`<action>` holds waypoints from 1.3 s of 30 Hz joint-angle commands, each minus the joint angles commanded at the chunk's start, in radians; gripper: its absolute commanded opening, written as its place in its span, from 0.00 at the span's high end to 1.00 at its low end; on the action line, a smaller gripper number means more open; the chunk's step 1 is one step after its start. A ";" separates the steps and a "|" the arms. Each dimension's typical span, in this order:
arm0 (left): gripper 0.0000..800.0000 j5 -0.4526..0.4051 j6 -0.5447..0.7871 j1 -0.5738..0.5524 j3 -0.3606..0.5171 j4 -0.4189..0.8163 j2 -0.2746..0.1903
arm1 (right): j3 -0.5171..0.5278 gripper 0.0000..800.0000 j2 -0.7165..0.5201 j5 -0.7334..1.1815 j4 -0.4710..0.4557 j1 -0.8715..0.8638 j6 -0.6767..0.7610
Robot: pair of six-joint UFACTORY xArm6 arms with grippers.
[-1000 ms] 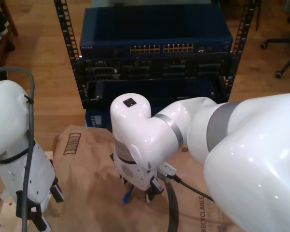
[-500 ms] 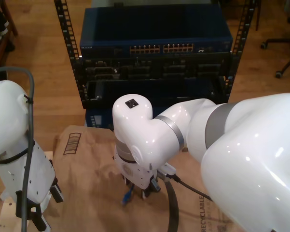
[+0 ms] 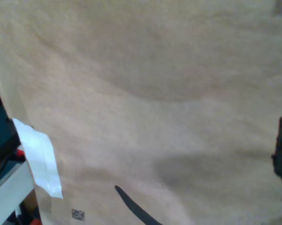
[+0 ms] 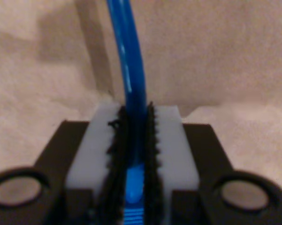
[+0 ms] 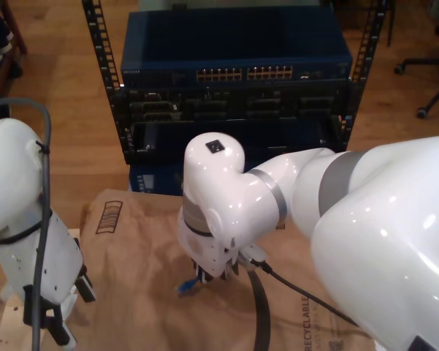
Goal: Grab the cable and plug it in
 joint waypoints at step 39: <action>0.01 0.104 0.155 -0.017 -0.242 -0.798 0.143 | 0.064 1.00 -0.474 0.342 0.585 -0.333 0.238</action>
